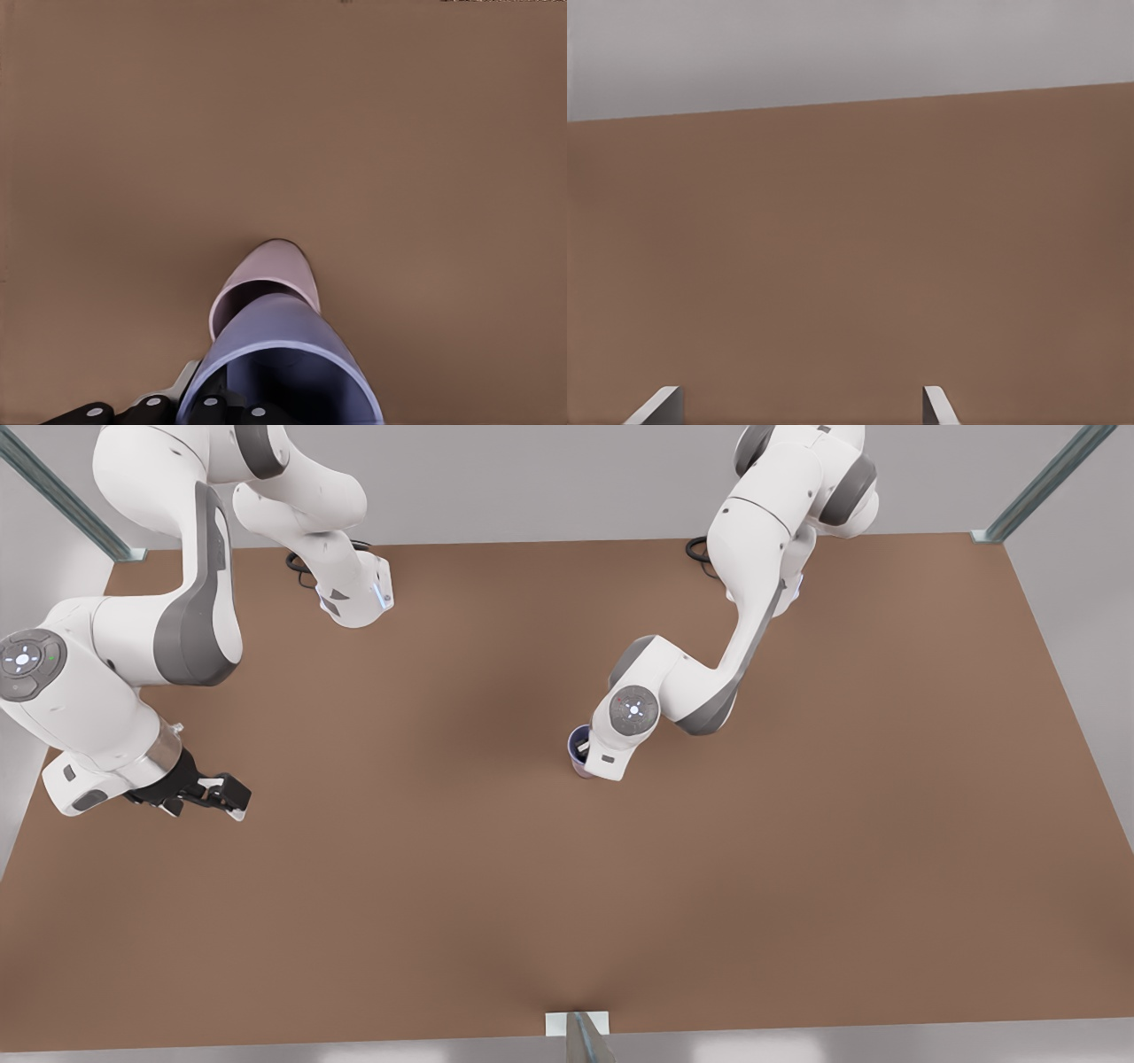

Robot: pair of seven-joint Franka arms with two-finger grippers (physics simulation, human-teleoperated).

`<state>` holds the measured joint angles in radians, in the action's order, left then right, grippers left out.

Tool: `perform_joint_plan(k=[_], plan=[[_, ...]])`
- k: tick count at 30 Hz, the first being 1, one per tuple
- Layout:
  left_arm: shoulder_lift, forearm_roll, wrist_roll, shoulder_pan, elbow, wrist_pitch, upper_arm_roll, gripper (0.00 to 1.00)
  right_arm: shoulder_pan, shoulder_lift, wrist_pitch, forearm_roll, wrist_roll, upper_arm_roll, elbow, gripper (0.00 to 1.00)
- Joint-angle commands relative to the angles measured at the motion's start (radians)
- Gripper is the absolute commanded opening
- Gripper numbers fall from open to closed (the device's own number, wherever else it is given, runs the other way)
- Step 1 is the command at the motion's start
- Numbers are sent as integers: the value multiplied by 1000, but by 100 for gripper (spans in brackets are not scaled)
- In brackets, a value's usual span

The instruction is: Stack the cups, with the pink cup at the bottom and the purple cup at the top

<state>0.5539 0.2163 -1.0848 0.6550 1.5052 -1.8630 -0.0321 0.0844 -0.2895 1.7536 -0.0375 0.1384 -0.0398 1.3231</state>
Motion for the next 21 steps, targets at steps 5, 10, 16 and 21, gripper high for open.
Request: perform_joint_plan(k=[5, 10, 16, 21], plan=[[0, 0, -49, -3, 0, -7, 0, 21, 0, -5, 12, 2, -3, 0, -1, 100], [6, 0, -49, -2, 1, -10, 0, 21, 2, -3, 12, 2, -3, 0, -2, 100], [6, -2, -41, -2, 4, -15, 0, 54, 2, -5, 12, 2, -3, 0, -1, 100], [6, -3, -34, -5, 4, -15, 0, 54, 2, -5, 14, 2, -3, 0, -1, 100]])
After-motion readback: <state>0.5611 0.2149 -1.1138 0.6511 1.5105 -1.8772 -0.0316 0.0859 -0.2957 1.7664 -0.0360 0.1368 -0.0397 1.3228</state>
